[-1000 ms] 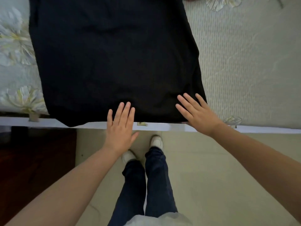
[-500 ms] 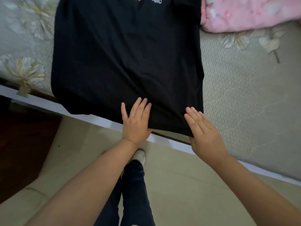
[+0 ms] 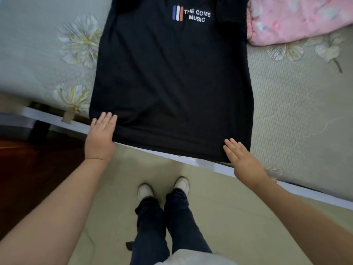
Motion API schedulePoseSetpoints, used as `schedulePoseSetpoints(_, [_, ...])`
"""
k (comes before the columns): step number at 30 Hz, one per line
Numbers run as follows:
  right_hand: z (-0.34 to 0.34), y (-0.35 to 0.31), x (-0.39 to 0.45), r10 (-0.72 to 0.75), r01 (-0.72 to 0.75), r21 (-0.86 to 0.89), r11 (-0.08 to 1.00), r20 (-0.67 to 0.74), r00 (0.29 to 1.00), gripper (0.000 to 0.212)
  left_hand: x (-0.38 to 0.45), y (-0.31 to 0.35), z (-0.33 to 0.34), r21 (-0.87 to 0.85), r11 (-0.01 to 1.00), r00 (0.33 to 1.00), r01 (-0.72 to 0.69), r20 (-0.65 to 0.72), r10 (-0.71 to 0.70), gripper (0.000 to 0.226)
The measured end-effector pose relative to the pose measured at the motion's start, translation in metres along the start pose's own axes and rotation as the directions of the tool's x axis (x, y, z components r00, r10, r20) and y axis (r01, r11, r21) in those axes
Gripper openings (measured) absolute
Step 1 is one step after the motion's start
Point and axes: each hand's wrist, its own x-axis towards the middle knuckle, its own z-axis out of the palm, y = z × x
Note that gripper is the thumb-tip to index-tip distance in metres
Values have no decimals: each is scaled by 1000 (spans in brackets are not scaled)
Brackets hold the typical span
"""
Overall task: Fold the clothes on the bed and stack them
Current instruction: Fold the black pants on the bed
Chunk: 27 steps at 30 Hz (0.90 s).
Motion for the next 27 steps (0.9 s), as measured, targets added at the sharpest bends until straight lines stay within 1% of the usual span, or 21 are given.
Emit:
schedulePoseSetpoints(2, [-1,-10,-8,93,-109,60,992,219,971,66,-21,-6,-1,61,995,996,-82,46,79,53])
schedulePoseSetpoints(3, [-1,-17,-13,111,-134,71,988,264,958,66,-33,-11,-2,88,991,993,-103,72,97,52])
schedulePoseSetpoints(5, [-5,-32,-27,76,-104,69,992,331,941,65,-57,-24,-6,142,985,980,-102,182,75,56])
schedulePoseSetpoints(7, [-9,-48,-43,50,-100,106,989,398,916,67,-83,-40,-13,206,974,957,-91,289,28,61])
schedulePoseSetpoints(9, [-13,-65,-61,36,-106,133,985,450,892,68,-107,-53,-23,260,958,923,-119,385,10,63])
schedulePoseSetpoints(11, [-17,-79,-74,37,-112,135,985,466,884,68,-127,-62,-33,295,941,889,-169,458,16,66])
schedulePoseSetpoints(13, [-27,-87,-79,66,-139,139,980,433,899,67,-136,-63,-46,304,934,869,-187,494,14,67])
schedulePoseSetpoints(15, [-43,-85,-76,122,-186,150,971,357,926,67,-133,-57,-61,314,933,881,-179,472,10,66])
schedulePoseSetpoints(17, [-63,-75,-66,174,-220,142,965,280,944,64,-117,-45,-77,334,928,916,-163,400,17,63])
schedulePoseSetpoints(20, [-100,-51,-43,268,-293,135,947,178,947,60,-80,-25,-105,351,924,969,-149,240,65,59])
schedulePoseSetpoints(23, [-137,-21,-12,310,-318,153,936,76,948,60,-36,-13,-131,360,922,985,-144,139,100,57])
schedulePoseSetpoints(27, [-173,30,34,325,-300,265,916,-55,944,60,33,-2,-160,344,931,993,-122,50,111,56])
